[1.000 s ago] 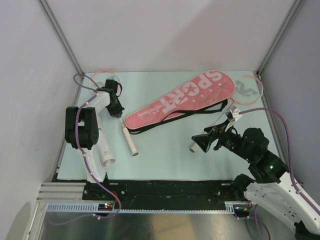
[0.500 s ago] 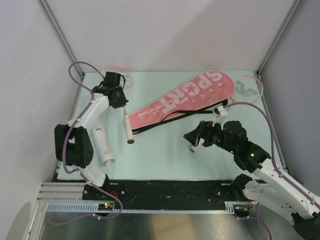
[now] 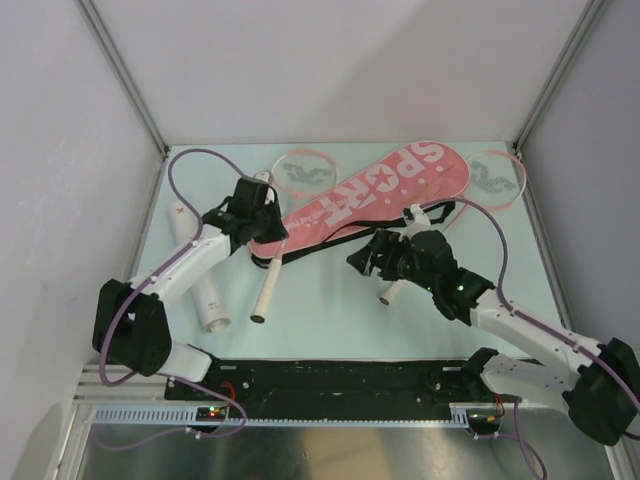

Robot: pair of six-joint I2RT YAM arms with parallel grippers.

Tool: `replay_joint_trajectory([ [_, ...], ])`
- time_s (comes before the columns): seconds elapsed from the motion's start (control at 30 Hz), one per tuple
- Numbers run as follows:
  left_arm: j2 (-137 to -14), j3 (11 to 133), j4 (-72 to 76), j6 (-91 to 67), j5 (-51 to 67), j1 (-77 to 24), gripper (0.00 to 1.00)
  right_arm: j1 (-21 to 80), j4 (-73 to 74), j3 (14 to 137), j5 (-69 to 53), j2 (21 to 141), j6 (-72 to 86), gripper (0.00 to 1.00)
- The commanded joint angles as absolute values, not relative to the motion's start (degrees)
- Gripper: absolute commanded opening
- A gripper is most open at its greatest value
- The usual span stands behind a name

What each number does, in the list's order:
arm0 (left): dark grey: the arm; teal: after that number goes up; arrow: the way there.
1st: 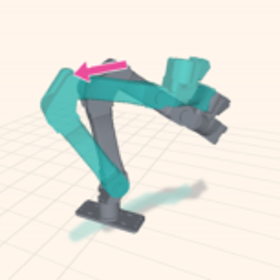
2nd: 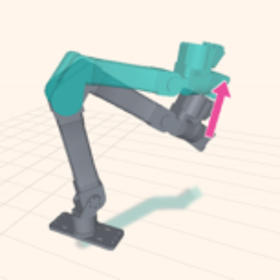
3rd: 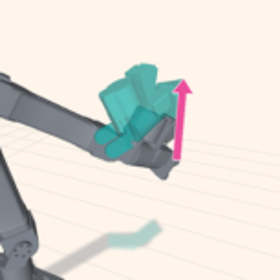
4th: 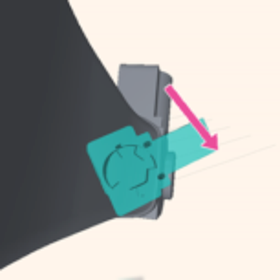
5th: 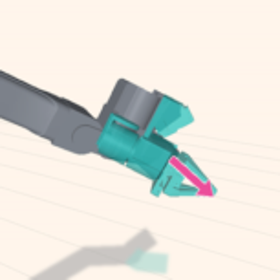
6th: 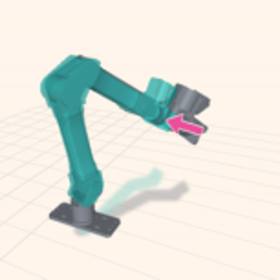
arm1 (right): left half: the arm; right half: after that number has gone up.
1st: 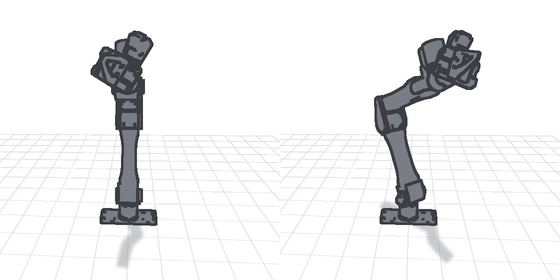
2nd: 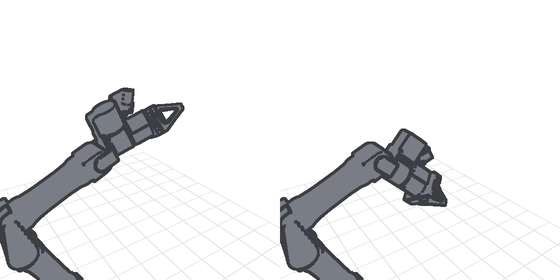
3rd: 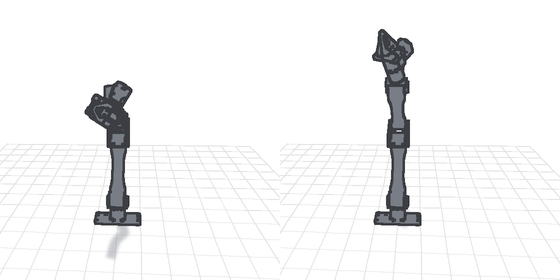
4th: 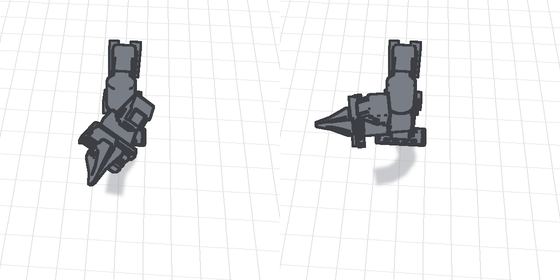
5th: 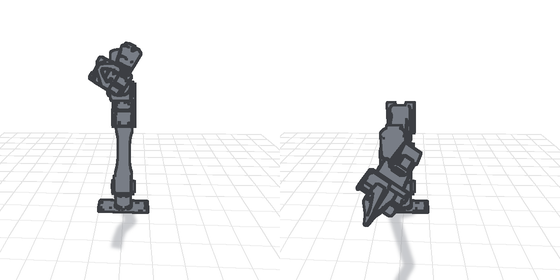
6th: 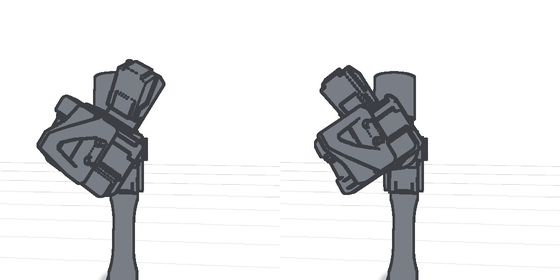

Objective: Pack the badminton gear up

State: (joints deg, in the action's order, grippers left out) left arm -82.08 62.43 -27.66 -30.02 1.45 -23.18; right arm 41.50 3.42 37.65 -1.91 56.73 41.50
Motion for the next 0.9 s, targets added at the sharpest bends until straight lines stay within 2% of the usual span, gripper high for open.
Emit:
replay_joint_trajectory([
  [0.0,-79.88,59.90,-19.27,-32.09,5.57,-24.63,0.00,40.73,-10.99,37.28,0.83,62.36,44.34,0.87],
  [0.2,-78.57,54.67,-13.58,-33.79,10.36,-25.58,0.00,38.66,-23.87,37.44,2.52,71.56,48.31,0.84],
  [0.4,-76.84,52.65,-11.60,-33.94,12.35,-25.66,0.00,36.34,-36.33,39.94,-1.73,83.86,51.10,0.78],
  [0.67,-74.88,50.63,-9.85,-34.72,14.55,-25.75,0.00,34.89,-41.99,47.34,-4.98,98.75,54.27,0.77],
  [0.87,-75.11,49.41,-9.38,-35.13,15.54,-25.75,0.00,34.34,-44.02,52.88,-6.79,105.51,57.35,0.75],
])
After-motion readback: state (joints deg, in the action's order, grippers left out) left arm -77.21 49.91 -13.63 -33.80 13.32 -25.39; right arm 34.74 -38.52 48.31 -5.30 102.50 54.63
